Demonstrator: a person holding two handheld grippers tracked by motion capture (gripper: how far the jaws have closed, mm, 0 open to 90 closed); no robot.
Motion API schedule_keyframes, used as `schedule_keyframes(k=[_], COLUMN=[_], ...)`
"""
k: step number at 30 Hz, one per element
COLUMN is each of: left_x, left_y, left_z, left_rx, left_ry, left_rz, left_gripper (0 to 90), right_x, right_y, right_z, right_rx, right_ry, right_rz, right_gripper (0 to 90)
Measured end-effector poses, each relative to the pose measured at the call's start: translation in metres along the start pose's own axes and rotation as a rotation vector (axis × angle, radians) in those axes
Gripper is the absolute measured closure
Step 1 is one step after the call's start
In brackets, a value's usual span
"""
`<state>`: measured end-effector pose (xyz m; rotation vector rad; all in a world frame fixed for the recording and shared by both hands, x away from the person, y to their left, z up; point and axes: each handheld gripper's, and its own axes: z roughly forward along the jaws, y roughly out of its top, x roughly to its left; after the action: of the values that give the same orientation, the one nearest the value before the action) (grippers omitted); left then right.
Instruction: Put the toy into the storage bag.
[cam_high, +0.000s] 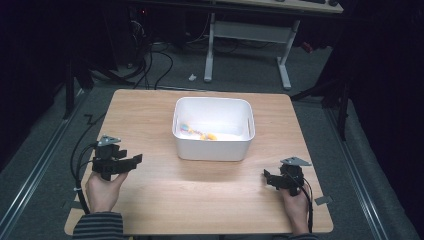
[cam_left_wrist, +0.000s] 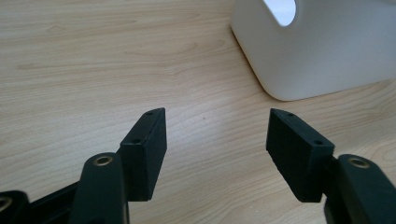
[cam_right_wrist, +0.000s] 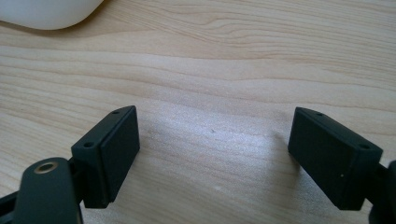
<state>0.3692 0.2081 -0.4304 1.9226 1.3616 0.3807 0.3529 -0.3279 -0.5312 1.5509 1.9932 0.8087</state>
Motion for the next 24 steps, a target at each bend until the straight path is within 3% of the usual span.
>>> schedule_keyframes(k=[4, 20, 24], left_x=[-0.003, -0.008, -0.013], left_y=[-0.005, -0.02, -0.022], left_z=[0.008, 0.042, 0.049], left_rx=[0.03, 0.106, 0.104], left_ry=[0.017, 0.036, 0.045], left_rz=[0.023, 0.037, 0.056], left_gripper=[37.8, 36.1, 35.8], right_x=[0.0, 0.001, 0.001], right_y=[0.0, 0.0, 0.0], right_z=[0.0, 0.0, 0.0], right_rx=[-0.002, -0.002, -0.001], right_ry=[0.001, 0.0, 0.001], right_rz=[0.0, 0.0, 0.001], right_gripper=[16.7, 16.7, 16.7])
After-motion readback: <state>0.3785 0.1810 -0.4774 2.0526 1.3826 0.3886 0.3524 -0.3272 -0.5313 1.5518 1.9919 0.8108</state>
